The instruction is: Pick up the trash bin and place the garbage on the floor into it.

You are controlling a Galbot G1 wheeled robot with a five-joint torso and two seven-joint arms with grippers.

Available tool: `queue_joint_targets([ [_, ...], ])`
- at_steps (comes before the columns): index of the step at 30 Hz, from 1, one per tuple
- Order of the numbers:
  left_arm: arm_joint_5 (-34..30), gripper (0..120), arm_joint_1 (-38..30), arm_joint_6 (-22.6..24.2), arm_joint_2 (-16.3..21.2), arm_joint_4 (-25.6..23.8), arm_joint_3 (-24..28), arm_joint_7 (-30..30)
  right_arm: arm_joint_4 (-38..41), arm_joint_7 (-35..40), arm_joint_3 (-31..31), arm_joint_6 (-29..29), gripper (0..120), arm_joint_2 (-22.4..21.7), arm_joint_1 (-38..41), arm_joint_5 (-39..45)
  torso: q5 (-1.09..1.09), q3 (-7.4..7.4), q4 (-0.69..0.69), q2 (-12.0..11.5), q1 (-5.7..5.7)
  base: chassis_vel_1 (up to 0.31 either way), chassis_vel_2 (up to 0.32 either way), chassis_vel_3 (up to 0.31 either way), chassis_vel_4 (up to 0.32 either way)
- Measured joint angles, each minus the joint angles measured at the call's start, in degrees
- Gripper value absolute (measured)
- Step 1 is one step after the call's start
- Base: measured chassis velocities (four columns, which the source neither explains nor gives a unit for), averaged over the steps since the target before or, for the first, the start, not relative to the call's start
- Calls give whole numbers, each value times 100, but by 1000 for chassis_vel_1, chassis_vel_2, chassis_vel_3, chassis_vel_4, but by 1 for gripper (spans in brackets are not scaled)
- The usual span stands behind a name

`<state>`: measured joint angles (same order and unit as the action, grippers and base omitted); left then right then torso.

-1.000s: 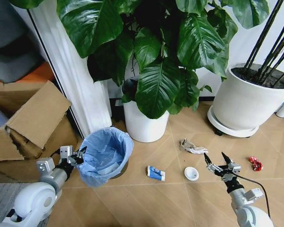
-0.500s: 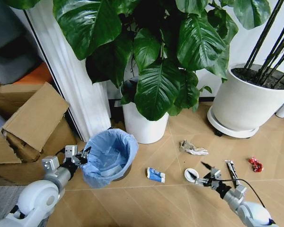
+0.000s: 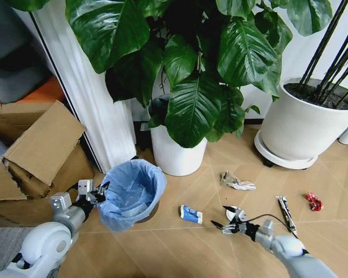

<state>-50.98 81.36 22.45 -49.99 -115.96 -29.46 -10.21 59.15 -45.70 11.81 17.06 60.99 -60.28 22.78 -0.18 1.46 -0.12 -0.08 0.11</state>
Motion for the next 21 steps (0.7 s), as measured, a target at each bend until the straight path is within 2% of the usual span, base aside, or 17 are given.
queue_joint_targets([
  [8,1,0,-56,0,15,63,27,-1,-386,-13,-369,9,100,258,346,-86,-1,0,-1,0,0,0,0,0,0],
  [14,-5,0,-79,0,24,94,34,-2,-879,-23,-559,7,97,697,673,-206,0,0,-1,0,0,0,0,0,0],
  [19,-10,0,-80,-1,27,106,31,-1,-1233,-3,-549,-13,76,971,938,-504,0,0,1,0,0,0,0,0,0],
  [21,-11,0,-81,-2,31,106,29,0,-1258,2,-549,-19,72,971,958,-534,-1,0,1,0,0,0,0,0,0],
])
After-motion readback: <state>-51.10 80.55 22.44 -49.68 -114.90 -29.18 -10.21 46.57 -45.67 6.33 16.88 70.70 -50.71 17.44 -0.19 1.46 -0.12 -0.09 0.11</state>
